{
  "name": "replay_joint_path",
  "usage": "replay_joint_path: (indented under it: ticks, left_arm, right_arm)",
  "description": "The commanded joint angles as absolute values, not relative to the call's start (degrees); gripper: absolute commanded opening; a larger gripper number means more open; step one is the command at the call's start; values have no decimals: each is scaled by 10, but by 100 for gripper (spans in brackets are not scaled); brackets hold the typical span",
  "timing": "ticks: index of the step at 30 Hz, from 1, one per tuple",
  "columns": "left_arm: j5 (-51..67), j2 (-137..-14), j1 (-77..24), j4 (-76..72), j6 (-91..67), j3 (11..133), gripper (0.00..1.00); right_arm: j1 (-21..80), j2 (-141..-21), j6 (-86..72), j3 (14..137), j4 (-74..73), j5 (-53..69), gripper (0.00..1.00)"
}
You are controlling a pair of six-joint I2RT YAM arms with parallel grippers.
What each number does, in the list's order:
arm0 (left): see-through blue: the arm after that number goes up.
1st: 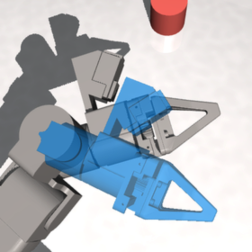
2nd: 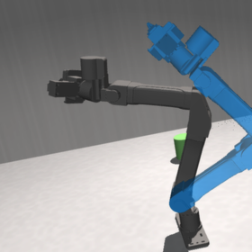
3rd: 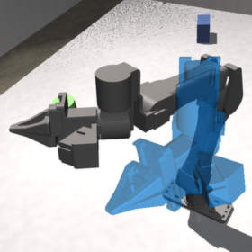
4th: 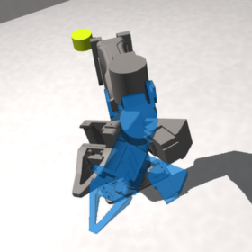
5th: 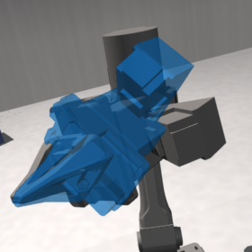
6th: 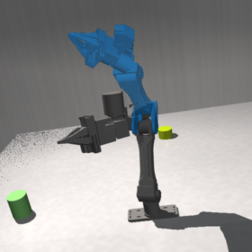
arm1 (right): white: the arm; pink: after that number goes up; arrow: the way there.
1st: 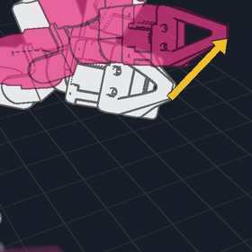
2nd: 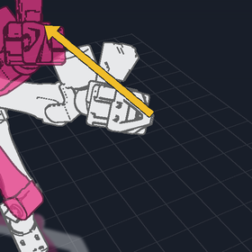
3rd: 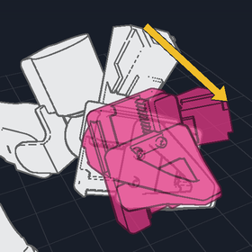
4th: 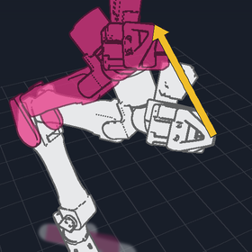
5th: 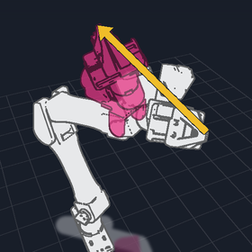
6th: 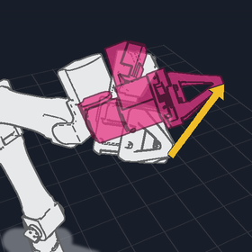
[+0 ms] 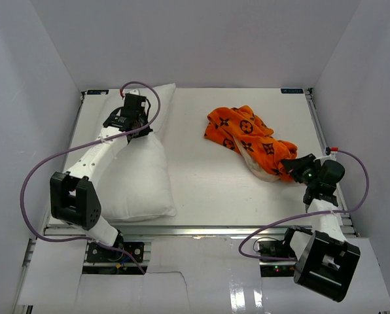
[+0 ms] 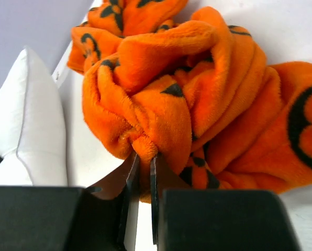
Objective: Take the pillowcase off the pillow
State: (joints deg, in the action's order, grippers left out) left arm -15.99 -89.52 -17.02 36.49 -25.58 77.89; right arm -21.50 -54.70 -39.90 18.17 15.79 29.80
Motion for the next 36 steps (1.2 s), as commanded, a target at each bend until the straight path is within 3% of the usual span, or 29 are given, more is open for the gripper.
replay_joint_path:
  ticks: [1, 9, 17, 18, 19, 20, 21, 24, 25, 31, 36]
  left_arm:
    - [-113, -922, -167, 286, -260, 809, 0]
    - [-105, -983, -168, 230, -185, 900, 0]
    - [-101, -948, -168, 218, -178, 863, 2]
    - [-96, -939, -167, 226, -178, 860, 17]
    - [-95, -930, -167, 234, -183, 860, 44]
    - [-97, -910, -168, 243, -202, 859, 88]
    - [-98, -897, -168, 258, -208, 857, 98]
    - [-68, -844, -174, 265, -225, 841, 98]
    - [-59, -832, -179, 267, -226, 836, 98]
    - [-62, -727, -255, 238, -260, 745, 98]
    - [-33, -668, -355, 143, -257, 641, 98]
  right_arm:
    - [-199, -522, -419, 171, 234, 316, 8]
    - [-142, -509, -390, 185, 203, 288, 8]
    - [-134, -552, -393, 177, 239, 304, 8]
    - [-132, -553, -389, 182, 236, 311, 16]
    - [-130, -554, -381, 188, 235, 316, 24]
    - [-127, -556, -374, 197, 217, 319, 34]
    - [-122, -558, -362, 221, 204, 318, 51]
    - [-115, -562, -336, 284, 132, 302, 88]
    - [-114, -560, -329, 300, 117, 298, 94]
    - [-91, -494, -282, 390, 3, 224, 90]
    - [5, -509, -229, 475, -108, 156, 90]
